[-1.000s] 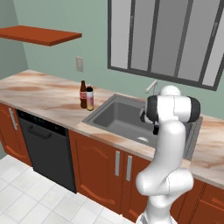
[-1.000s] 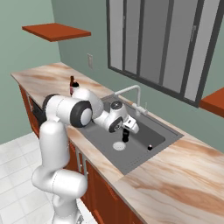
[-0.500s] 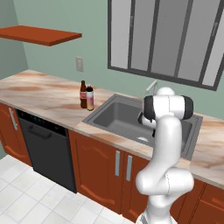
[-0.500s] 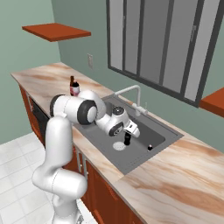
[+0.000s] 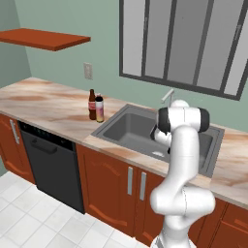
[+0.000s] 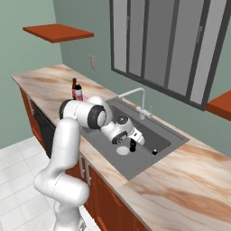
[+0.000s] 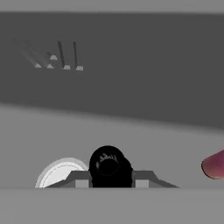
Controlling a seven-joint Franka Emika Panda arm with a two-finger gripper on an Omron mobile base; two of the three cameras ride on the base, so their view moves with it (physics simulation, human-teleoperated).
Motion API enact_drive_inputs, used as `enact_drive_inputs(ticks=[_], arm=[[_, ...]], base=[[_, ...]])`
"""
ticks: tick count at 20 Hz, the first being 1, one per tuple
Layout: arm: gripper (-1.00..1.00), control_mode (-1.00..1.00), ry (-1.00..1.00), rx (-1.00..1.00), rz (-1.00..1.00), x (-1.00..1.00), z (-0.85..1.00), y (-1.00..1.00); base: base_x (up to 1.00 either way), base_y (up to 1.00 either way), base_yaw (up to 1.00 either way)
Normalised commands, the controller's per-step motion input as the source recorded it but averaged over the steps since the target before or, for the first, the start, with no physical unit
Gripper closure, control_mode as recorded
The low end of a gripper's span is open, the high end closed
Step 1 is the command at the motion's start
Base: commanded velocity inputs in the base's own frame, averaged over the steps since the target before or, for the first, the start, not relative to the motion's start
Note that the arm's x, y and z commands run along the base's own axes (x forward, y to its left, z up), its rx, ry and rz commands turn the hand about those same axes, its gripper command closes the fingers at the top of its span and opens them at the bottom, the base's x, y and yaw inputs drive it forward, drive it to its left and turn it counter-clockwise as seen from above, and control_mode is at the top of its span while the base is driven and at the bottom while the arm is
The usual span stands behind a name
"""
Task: Place the large bottle from the dining counter next to the other large bottle outside the sink, and place the small bottle from the dining counter next to the other small bottle inside the sink.
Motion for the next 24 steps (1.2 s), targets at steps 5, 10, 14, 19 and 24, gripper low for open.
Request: enact_drive_inputs(ticks=[5,10,14,19,24], arm=[[1.00,-1.00,-0.04,-0.01,-0.02,0.17,-0.32,-0.07],[1.00,-1.00,-0.02,0.00,-0.02,0.20,-0.30,-0.09],[1.00,-1.00,-0.02,0.00,-0.02,0.27,-0.27,-0.15],[1.00,-1.00,-0.01,0.00,-0.02,0.28,-0.22,-0.16],[1.00,-1.00,0.00,0.00,-0.02,0.20,-0.22,-0.10]], base=[[0.00,0.00,0.00],[0.00,0.00,0.00],[0.00,0.00,0.00],[0.00,0.00,0.00],[0.00,0.00,0.00]])
